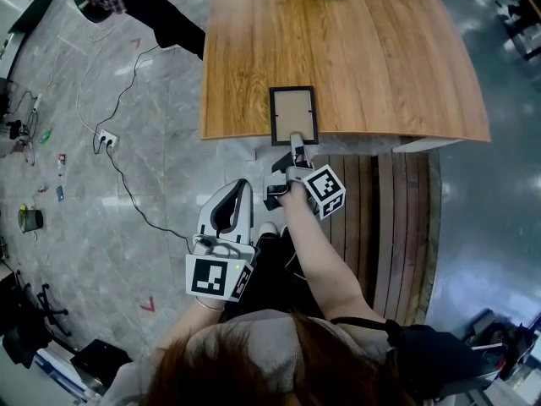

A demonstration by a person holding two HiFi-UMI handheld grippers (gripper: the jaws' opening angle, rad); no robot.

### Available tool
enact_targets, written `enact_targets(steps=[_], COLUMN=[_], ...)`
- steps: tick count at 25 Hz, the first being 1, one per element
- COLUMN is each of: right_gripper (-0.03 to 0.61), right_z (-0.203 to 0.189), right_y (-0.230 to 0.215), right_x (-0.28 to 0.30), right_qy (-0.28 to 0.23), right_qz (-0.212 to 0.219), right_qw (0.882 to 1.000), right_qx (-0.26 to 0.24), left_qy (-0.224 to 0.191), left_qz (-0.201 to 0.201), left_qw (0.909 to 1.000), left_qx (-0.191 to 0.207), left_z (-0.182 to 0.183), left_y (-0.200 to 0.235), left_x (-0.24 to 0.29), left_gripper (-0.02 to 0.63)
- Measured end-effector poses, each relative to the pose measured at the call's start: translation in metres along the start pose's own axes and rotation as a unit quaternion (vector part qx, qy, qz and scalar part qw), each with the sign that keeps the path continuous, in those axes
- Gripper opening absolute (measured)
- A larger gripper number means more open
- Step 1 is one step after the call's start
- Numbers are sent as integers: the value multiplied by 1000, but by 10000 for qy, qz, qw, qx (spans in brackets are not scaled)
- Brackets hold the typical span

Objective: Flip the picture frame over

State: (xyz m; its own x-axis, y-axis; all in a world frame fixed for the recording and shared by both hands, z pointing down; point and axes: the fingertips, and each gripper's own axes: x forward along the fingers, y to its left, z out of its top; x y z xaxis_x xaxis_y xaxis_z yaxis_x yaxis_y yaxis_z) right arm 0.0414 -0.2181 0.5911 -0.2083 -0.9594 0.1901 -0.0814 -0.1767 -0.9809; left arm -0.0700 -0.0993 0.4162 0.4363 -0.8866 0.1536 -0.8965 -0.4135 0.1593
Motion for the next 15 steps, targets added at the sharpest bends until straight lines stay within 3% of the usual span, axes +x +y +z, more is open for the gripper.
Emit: enact_targets(steps=[3, 15], right_gripper=[86, 86], right_z=[5, 27], right_y=[8, 21], right_x=[-2, -16], right_qy=[-121, -473], right_qz=[0, -192], right_qw=[9993, 9957], right_qx=[-352, -774], left_qy=[-20, -130], left_qz=[9, -79], left_qw=[10000, 9999], left_qx=[-7, -33], left_z=[2, 12], left_y=[2, -5], left_x=[1, 1], left_gripper=[6, 6])
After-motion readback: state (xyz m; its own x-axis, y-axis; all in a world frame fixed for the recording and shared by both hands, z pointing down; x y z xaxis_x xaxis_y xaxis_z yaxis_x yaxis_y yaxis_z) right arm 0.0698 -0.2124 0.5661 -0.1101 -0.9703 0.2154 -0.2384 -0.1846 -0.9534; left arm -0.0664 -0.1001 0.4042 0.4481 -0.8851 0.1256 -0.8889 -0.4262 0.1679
